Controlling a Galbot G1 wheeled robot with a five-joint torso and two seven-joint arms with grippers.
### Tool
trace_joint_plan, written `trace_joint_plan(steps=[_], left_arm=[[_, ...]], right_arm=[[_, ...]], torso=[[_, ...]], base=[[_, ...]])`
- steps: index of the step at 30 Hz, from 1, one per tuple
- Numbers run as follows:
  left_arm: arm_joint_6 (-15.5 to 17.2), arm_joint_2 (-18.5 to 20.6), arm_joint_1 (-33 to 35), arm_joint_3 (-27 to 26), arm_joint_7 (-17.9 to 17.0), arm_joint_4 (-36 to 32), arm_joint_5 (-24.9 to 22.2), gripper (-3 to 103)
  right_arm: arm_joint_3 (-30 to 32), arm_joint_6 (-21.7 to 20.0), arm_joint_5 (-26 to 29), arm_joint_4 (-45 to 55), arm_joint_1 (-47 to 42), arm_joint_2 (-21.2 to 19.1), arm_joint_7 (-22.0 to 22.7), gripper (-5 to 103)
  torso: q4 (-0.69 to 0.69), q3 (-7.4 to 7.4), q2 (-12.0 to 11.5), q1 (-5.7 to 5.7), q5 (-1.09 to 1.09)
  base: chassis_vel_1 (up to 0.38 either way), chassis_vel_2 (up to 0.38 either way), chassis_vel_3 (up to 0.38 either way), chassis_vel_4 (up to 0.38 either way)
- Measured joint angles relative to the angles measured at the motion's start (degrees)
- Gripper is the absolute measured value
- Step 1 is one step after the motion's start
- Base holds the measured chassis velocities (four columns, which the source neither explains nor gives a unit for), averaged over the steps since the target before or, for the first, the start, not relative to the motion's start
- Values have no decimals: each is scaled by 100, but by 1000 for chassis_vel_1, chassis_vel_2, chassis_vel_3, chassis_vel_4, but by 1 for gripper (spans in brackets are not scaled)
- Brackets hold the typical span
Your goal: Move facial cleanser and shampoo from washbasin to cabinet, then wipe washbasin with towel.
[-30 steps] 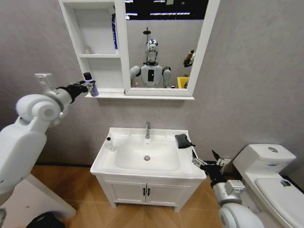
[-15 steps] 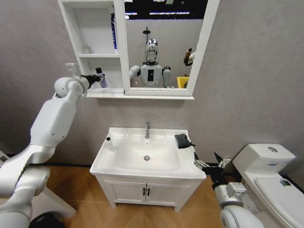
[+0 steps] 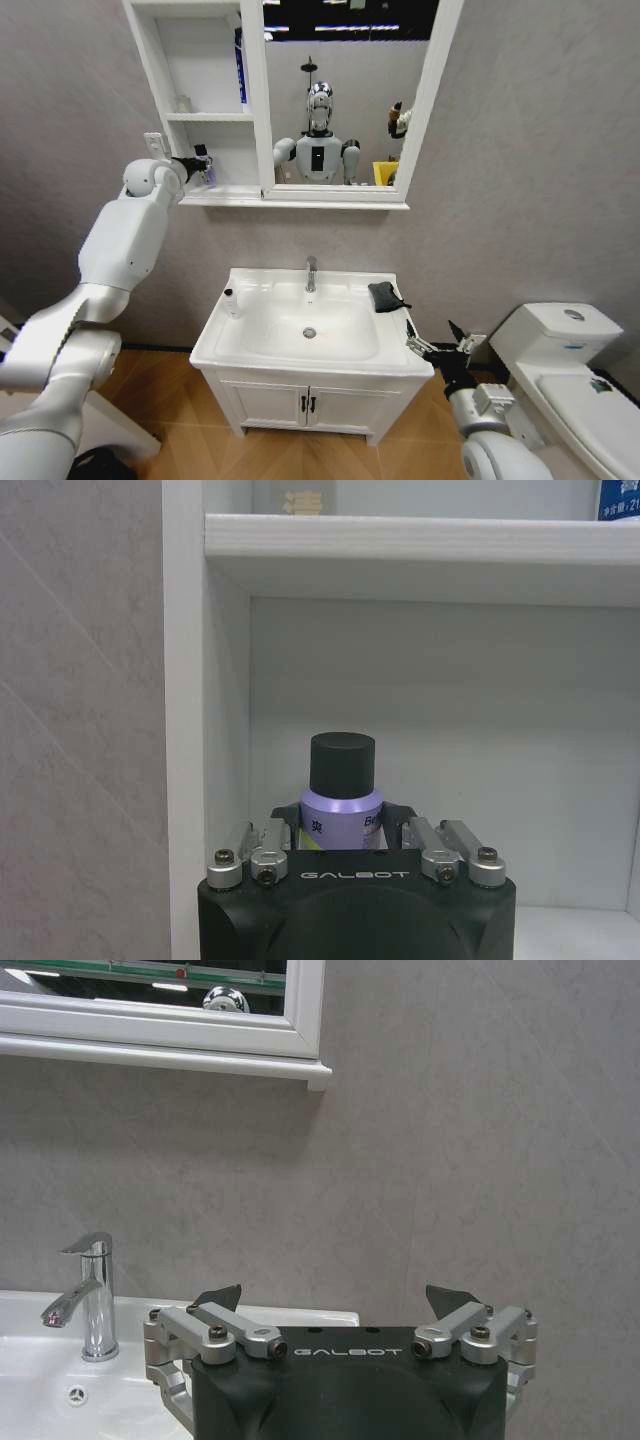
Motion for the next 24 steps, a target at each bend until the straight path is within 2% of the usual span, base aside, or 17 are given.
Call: trace_joint_plan(steps=[2, 4, 7, 8, 10, 11, 12, 13, 15, 16, 18, 19, 22, 23, 24], left_arm=[[-6, -12, 39, -9, -6, -13, -26, 40], [-6, -22, 44, -13, -6, -11, -27, 42], [-39, -59, 39, -39, 7, 55, -27, 58], [-39, -59, 39, -39, 7, 55, -27, 58], [-96, -69, 22, -75, 27, 81, -27, 69], [-96, -69, 22, -75, 27, 81, -27, 69], [-133, -68, 24, -111, 24, 55, -34, 75], [-133, -68, 24, -111, 24, 55, -34, 75], [-128, 22, 148, -226, -51, -252, -80, 86], [-128, 22, 148, -226, -51, -252, -80, 86], [23, 302, 538, -360, -321, -1066, -358, 96], [23, 302, 538, -360, -321, -1066, -358, 96], [226, 828, 1397, -690, -847, -2588, -820, 100], [252, 977, 1684, -848, -966, -2962, -912, 100], [252, 977, 1684, -848, -966, -2962, -912, 100]], right_arm=[[8, -1, 22, -4, 24, -34, 0, 100], [9, -4, 24, -4, 30, -36, 0, 100], [9, -13, 24, -3, 27, -28, 1, 100], [9, -13, 24, -3, 27, -28, 1, 100], [9, -14, 19, -2, 20, -24, 1, 100], [9, -14, 19, -2, 20, -24, 1, 100], [9, -14, 12, -2, 17, -21, 5, 100], [9, -14, 12, -2, 17, -21, 5, 100], [10, -14, 9, 4, 12, -13, 14, 100], [10, -14, 9, 4, 12, -13, 14, 100], [27, -14, 9, 18, 5, -6, 28, 100], [27, -14, 9, 18, 5, -6, 28, 100], [32, -15, 9, 8, 21, -10, 38, 100], [23, -19, 5, -2, 38, -12, 40, 100], [23, -19, 5, -2, 38, -12, 40, 100]], torso=[[1, -1, 0, 0, 1], [0, -1, 0, 0, 1], [0, 0, 0, 0, 0], [0, 0, 0, 0, 0], [-1, 0, 0, 0, 1], [-1, 0, 0, 0, 1], [0, 0, 0, 0, 0], [0, 0, 0, 0, 0], [-2, 0, 0, 0, 2], [-2, 0, 0, 0, 2], [-2, 0, 0, 0, 1], [-2, 0, 0, 0, 1], [1, -1, 1, -1, 2], [0, -1, 1, -1, 0], [0, -1, 1, -1, 0]], base=[[0, 0, 0, 0], [0, 0, 0, 0], [0, 0, 0, 0], [0, 0, 0, 0], [0, 0, 0, 0], [0, 0, 0, 0], [0, 0, 0, 0], [0, 0, 0, 0], [0, 0, 0, 0], [0, 0, 0, 0], [0, 0, 0, 0], [0, 0, 0, 0], [0, 0, 0, 0], [0, 0, 0, 0], [0, 0, 0, 0]])
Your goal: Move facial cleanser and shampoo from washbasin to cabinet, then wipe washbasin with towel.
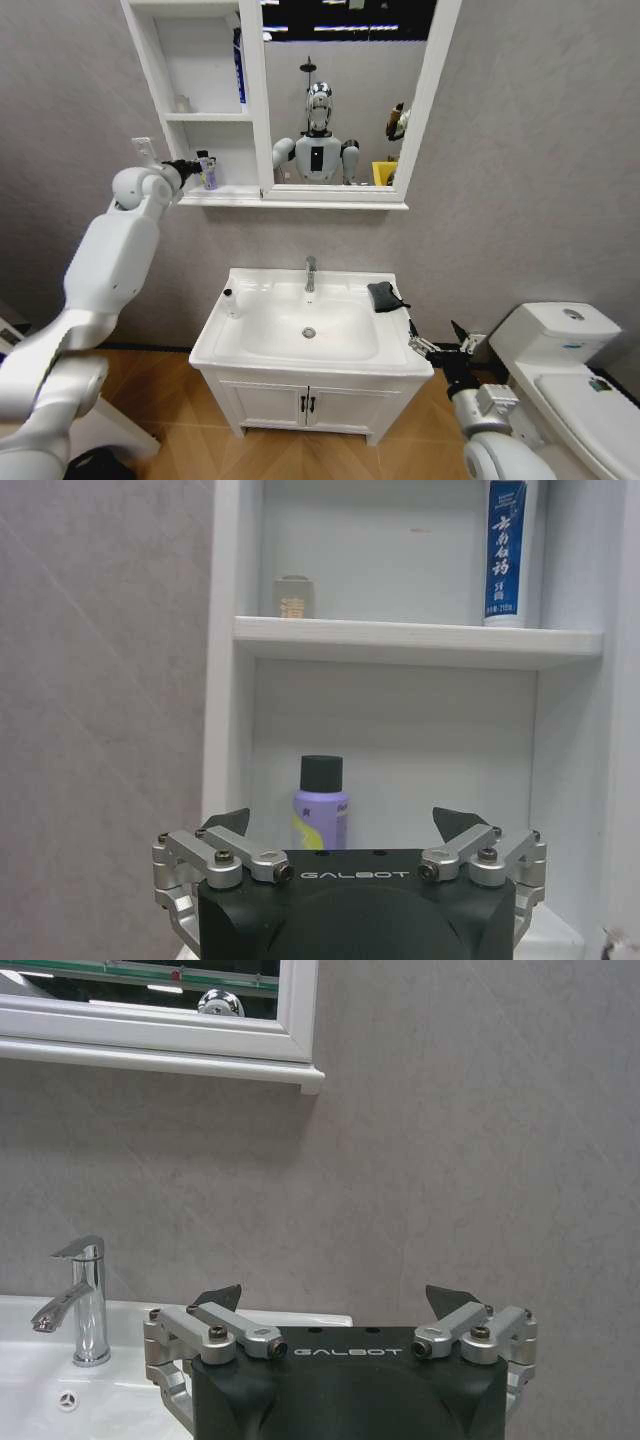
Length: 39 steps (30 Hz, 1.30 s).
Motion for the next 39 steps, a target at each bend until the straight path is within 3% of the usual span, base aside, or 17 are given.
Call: trace_joint_plan(steps=[2, 3, 5, 7, 8, 10, 11, 13, 14, 17, 19, 21, 29, 34, 39], left_arm=[[68, 415, 813, -434, -368, -1017, -406, 100], [68, 415, 813, -434, -368, -1017, -406, 100], [75, 667, 1412, -705, -531, -1729, -597, 100], [-154, 810, 2420, -924, -553, -2360, -437, 100], [-154, 810, 2420, -924, -553, -2360, -437, 100], [-602, 634, 3202, -966, -571, -2567, -135, 100], [-602, 634, 3202, -966, -571, -2567, -135, 100], [-1183, 266, 3696, -930, -447, -2465, 638, 100], [-1183, 266, 3696, -930, -447, -2465, 638, 100], [-1629, -383, 4345, -858, -65, -2056, 1635, 100], [-1735, -519, 4467, -856, -10, -1901, 1824, 100], [-2062, -846, 4787, -875, 303, -1365, 2346, 100], [-2458, -1322, 5312, -902, 828, -543, 2894, 100], [-2647, -1493, 5165, -859, 1042, -123, 2961, 100], [-3064, -1841, 4828, -860, 1126, 534, 3120, 100]], right_arm=[[-42, -37, -11, -4, 28, 2, 1, 100], [-42, -37, -11, -4, 28, 2, 1, 100], [-70, -51, -22, -4, 28, 11, 1, 100], [-96, -51, -49, -17, 23, 28, -4, 100], [-96, -51, -49, -17, 23, 28, -4, 100], [-115, -44, -67, -27, 13, 27, -10, 100], [-115, -44, -67, -27, 13, 27, -10, 100], [-101, -43, -68, -26, 12, 3, -10, 100], [-101, -43, -68, -26, 12, 3, -10, 100], [-28, -31, -49, -6, -33, -9, -8, 100], [-5, -16, -39, 2, -56, -12, -6, 100], [47, 26, -14, 4, -110, -19, -1, 100], [69, 56, 63, -27, -108, -22, 13, 100], [22, 37, 63, -48, -62, -27, 16, 100], [0, 25, 57, -49, -80, -24, 16, 100]], torso=[[6, 0, -1, 1, -2], [6, 0, -1, 1, -2], [2, -1, 0, 0, 2], [4, -1, 1, -1, 2], [4, -1, 1, -1, 2], [1, 0, 0, 0, -3], [1, 0, 0, 0, -3], [-2, 0, 1, 0, 4], [-2, 0, 1, 0, 4], [0, 1, 0, 2, 2], [-2, 1, 0, 2, 3], [0, 1, 0, 2, 0], [3, 1, 0, 1, 2], [1, 1, 0, 1, 3], [-2, 1, -1, 2, 1]], base=[[0, 0, 0, 0], [0, 0, 0, 0], [0, 0, 0, 0], [0, 0, 0, 0], [0, 0, 0, 0], [0, 0, 0, 0], [0, 0, 0, 0], [0, 0, 0, 0], [0, 0, 0, 0], [0, 0, 0, 0], [0, 0, 0, 0], [0, 0, 0, 0], [0, 0, 0, 0], [0, 0, 0, 0], [0, 0, 0, 0]])
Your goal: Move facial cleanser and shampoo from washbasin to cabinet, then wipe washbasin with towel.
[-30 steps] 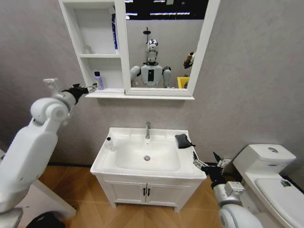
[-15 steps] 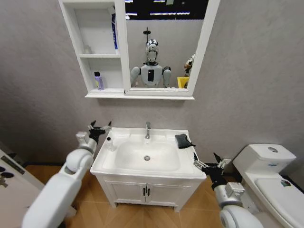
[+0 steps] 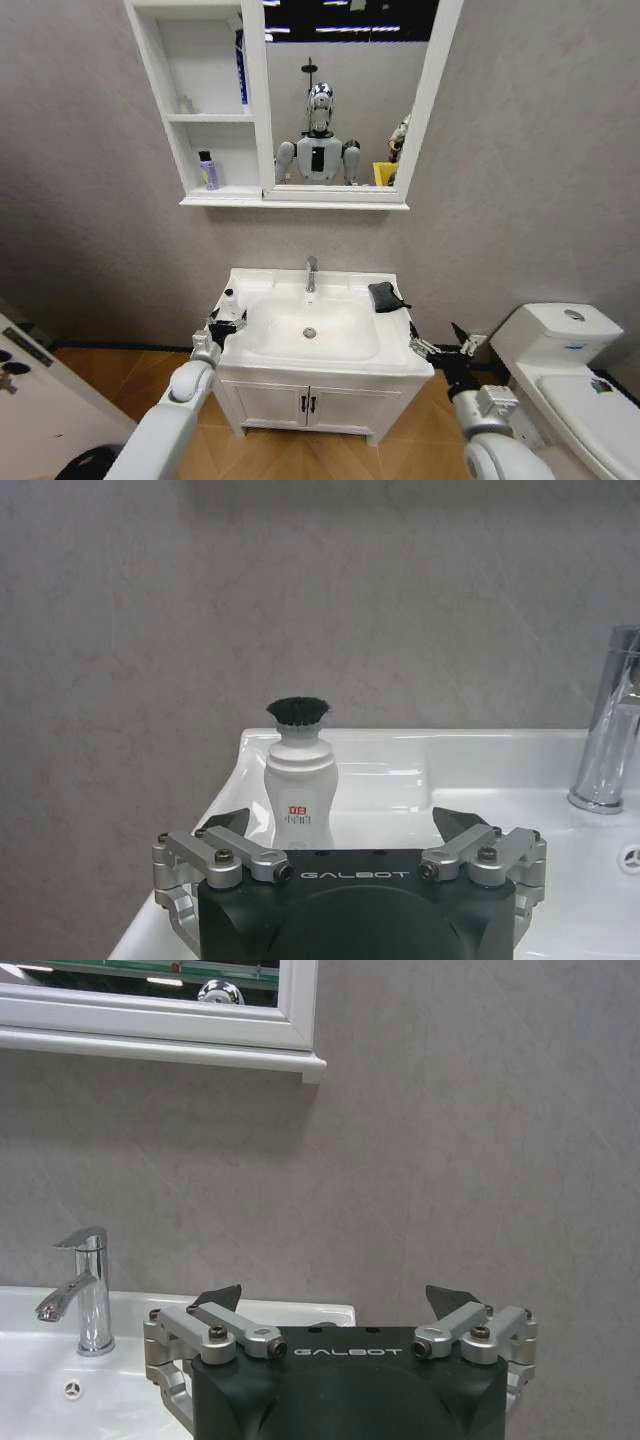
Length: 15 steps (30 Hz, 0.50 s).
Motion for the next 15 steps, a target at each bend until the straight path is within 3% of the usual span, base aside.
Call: trace_joint_plan(steps=[9, 10, 13, 15], left_arm=[[-861, -283, -473, -34, 3, 1102, 105, 100], [-984, -319, -553, -42, -3, 1211, 74, 100], [-1099, -333, -615, -44, 1, 1300, 50, 102], [-1098, -325, -614, -44, 5, 1296, 51, 98]], right_arm=[[-11, 45, -53, -53, -60, -8, -5, 100], [-25, 47, -68, -64, -50, 4, -5, 100], [-55, 52, -104, -93, -45, 32, -5, 100], [-57, 53, -107, -97, -45, 38, -5, 100]], torso=[[5, 0, 0, 0, 2], [0, -1, 0, -1, 4], [-1, 0, 0, -1, 2], [-1, 0, 0, -1, 1]], base=[[0, 0, 0, 0], [0, 0, 0, 0], [0, 0, 0, 0], [0, 0, 0, 0]])
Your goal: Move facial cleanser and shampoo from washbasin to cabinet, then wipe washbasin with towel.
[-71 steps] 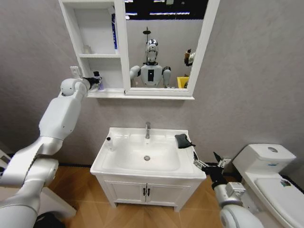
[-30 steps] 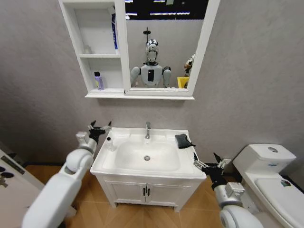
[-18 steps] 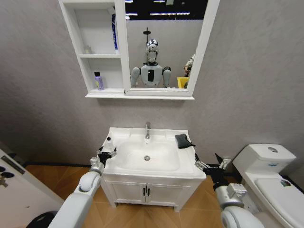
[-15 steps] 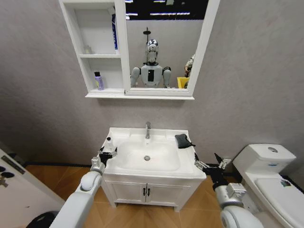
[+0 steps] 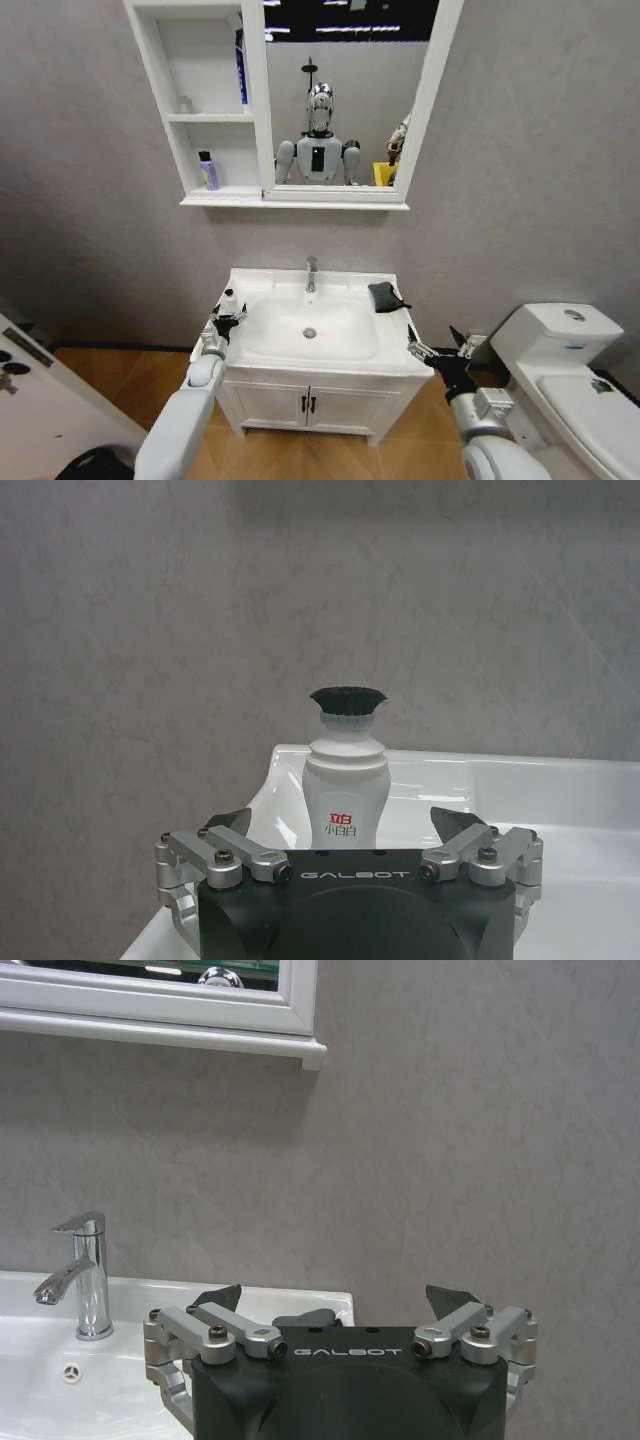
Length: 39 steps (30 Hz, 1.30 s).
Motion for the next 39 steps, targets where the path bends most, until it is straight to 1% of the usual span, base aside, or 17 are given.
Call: trace_joint_plan(steps=[6, 7, 8, 10, 12, 15, 24, 26, 27, 29, 30, 32, 33, 35, 36, 37, 39], left_arm=[[502, 220, 129, -26, -12, -369, 71, 77], [502, 220, 129, -26, -12, -369, 71, 77], [579, 259, 137, -23, -12, -456, 67, 67], [596, 267, 134, -18, -12, -486, 63, 67], [655, 271, 98, 8, -12, -549, 20, 50], [709, 244, 62, 29, 8, -555, -1, 42], [1006, 291, 154, 30, -6, -969, -47, 41], [1526, 490, 260, 1, -286, -1732, -279, 41], [1526, 490, 260, 1, -286, -1732, -279, 41], [2251, 898, 311, -35, -881, -2956, -733, 41], [2251, 898, 311, -35, -881, -2956, -733, 41], [3129, 1387, 57, 27, -1588, -4159, -1589, 41], [3129, 1387, 57, 27, -1588, -4159, -1589, 41], [3990, 1929, -650, 262, -2176, -4848, -2846, 41], [3990, 1929, -650, 262, -2176, -4848, -2846, 41], [4273, 2162, -1187, 402, -2362, -4919, -3424, 41], [4422, 2302, -1724, 545, -2467, -4821, -3785, 41]], right_arm=[[-1, 38, -27, -44, -22, 38, 2, 100], [-1, 38, -27, -44, -22, 38, 2, 100], [-2, 57, -36, -56, -27, 51, 2, 100], [-3, 64, -40, -59, -29, 58, 2, 100], [-13, 71, -46, -62, -35, 75, 2, 100], [-13, 72, -46, -60, -29, 80, 2, 100], [27, 72, -26, -31, -12, 79, 25, 100], [27, 72, -23, -19, -19, 88, 35, 100], [27, 72, -23, -19, -19, 88, 35, 100], [25, 72, -23, -18, -17, 91, 45, 100], [25, 72, -23, -18, -17, 91, 45, 100], [-9, 60, -25, -24, 21, 93, 46, 100], [-9, 60, -25, -24, 21, 93, 46, 100], [-45, 22, -30, -31, 77, 98, 46, 100], [-45, 22, -30, -31, 77, 98, 46, 100], [-58, 2, -33, -31, 101, 97, 46, 100], [-73, -11, -34, -22, 105, 95, 46, 100]], torso=[[6, 1, -1, 1, -2], [6, 1, -1, 1, -2], [5, 1, -1, 0, -1], [3, 1, -1, 0, -1], [2, 1, -1, 0, -1], [2, 1, -1, 0, -1], [2, 2, -1, 1, -3], [2, 0, -1, 1, -2], [2, 0, -1, 1, -2], [6, 0, -1, 1, -2], [6, 0, -1, 1, -2], [6, 0, 0, 0, 0], [6, 0, 0, 0, 0], [1, -1, 1, -1, 0], [1, -1, 1, -1, 0], [2, 0, 1, -1, 0], [2, 0, 0, 0, -2]], base=[[0, 0, 0, 0], [0, 0, 0, 0], [0, 0, 0, 0], [0, 0, 0, 0], [0, 0, 0, 0], [0, 0, 0, 0], [0, 0, 0, 0], [0, 0, 0, 0], [0, 0, 0, 0], [0, 0, 0, 0], [0, 0, 0, 0], [0, 0, 0, 0], [0, 0, 0, 0], [0, 0, 0, 0], [0, 0, 0, 0], [0, 0, 0, 0], [0, 0, 0, 0]])
